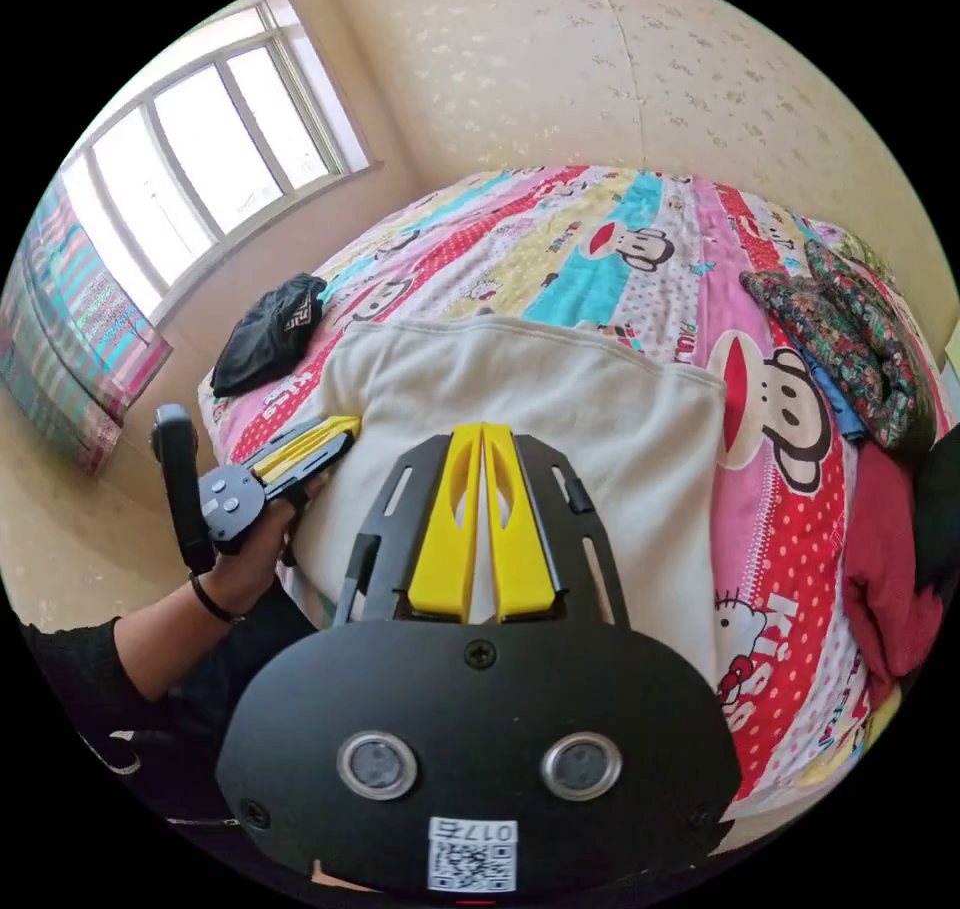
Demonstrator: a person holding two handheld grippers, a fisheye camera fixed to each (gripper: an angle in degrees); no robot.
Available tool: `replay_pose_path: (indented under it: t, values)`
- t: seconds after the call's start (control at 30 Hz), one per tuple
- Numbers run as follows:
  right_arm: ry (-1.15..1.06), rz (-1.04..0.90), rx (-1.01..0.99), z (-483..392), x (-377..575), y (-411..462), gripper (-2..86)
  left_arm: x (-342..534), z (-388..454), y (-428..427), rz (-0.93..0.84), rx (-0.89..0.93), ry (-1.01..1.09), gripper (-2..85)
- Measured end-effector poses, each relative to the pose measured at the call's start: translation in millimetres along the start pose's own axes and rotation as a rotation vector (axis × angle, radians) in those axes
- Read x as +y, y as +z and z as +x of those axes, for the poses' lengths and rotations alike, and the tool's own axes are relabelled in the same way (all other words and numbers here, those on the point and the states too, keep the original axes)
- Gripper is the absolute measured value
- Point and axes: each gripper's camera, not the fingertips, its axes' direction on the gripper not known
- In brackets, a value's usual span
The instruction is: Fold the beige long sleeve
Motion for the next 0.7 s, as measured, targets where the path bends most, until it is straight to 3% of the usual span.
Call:
replay_pose_path:
  t: [0.07, 0.13, 0.2, 0.23, 0.27, 0.33, 0.47, 0.57, 0.7]
  values:
    - [0.016, 0.131, -0.008, 9, 18, -39, 0.3, -2, -7, 1, -0.003, 0.02, -0.01, -0.9]
    - [0.075, 0.136, 0.09, 22, 32, -50, 0.3, -5, -13, 2, -0.007, 0.029, -0.015, -0.9]
    - [0.11, 0.052, 0.293, 36, 46, -39, 0.2, -7, -15, 2, -0.007, 0.015, -0.009, -0.9]
    - [0.098, -0.095, 0.397, 49, 57, -12, 0.2, -8, -17, 2, -0.006, 0.003, -0.004, -0.9]
    - [0.058, -0.227, 0.381, 63, 74, 23, 0.2, -9, -18, 1, -0.005, -0.002, -0.002, -0.9]
    - [0.07, -0.117, 0.369, 64, 85, 16, 0.2, -11, -26, -2, -0.001, 0.011, -0.004, -0.9]
    - [0.006, -0.158, 0.476, 44, 82, 27, 0.2, -14, -58, -12, 0.021, 0.132, -0.049, -0.9]
    - [0.021, -0.143, 0.44, 46, 84, 22, 0.2, -10, -96, -34, 0.016, 0.178, -0.088, -0.8]
    - [0.05, -0.134, 0.379, 52, 86, 17, 0.2, 33, -152, -82, 0.146, 0.163, -0.291, 0.2]
